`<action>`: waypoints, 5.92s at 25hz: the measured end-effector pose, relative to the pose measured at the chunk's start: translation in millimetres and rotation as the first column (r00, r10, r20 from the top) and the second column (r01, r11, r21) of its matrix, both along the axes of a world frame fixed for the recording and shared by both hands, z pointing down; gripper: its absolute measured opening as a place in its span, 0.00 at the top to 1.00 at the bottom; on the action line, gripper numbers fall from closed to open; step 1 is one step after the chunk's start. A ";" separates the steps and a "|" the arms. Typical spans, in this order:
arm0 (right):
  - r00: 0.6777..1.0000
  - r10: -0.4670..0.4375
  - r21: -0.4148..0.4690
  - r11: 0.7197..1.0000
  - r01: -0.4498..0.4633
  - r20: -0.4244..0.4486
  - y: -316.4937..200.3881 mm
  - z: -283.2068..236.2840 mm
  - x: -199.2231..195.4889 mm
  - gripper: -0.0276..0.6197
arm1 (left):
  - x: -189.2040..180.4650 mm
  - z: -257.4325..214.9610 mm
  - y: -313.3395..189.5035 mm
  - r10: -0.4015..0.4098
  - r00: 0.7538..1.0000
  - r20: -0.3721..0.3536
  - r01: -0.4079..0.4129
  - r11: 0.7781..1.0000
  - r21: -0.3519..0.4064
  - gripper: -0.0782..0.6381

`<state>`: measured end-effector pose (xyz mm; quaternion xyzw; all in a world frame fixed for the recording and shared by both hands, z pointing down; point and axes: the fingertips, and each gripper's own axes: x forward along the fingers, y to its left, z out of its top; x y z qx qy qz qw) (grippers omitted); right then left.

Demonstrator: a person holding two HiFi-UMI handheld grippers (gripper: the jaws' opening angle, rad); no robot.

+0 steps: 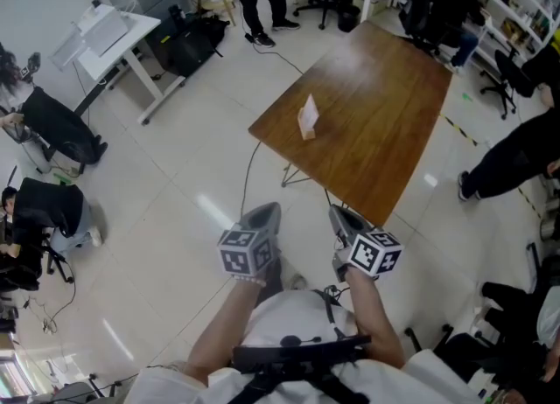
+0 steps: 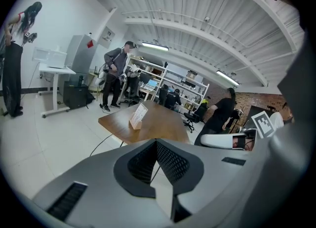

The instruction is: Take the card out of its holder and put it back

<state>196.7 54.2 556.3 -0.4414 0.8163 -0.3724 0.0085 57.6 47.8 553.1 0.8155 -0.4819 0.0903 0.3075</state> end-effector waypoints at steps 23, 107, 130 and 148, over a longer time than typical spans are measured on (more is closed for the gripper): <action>0.988 0.134 0.037 0.991 -0.132 -0.074 -136.5 -17.5 -25.3 0.96 | -22.1 -8.8 -151.5 0.137 0.990 -0.037 -0.136 0.990 0.028 0.90; 0.894 0.107 -0.008 0.992 -0.123 -0.435 -340.5 110.8 -34.1 0.92 | 16.2 47.7 -297.2 0.338 0.941 0.006 -0.336 0.939 -0.077 0.90; 0.883 0.170 0.096 0.985 -0.142 -0.438 -343.4 59.4 -22.1 0.92 | 9.6 46.1 -294.9 0.334 0.942 -0.020 -0.335 0.940 -0.061 0.90; 0.888 0.336 0.247 0.932 -0.266 -0.312 -281.5 -47.7 -2.8 0.93 | -17.9 27.0 -253.4 0.312 0.948 -0.061 -0.314 0.949 -0.023 0.90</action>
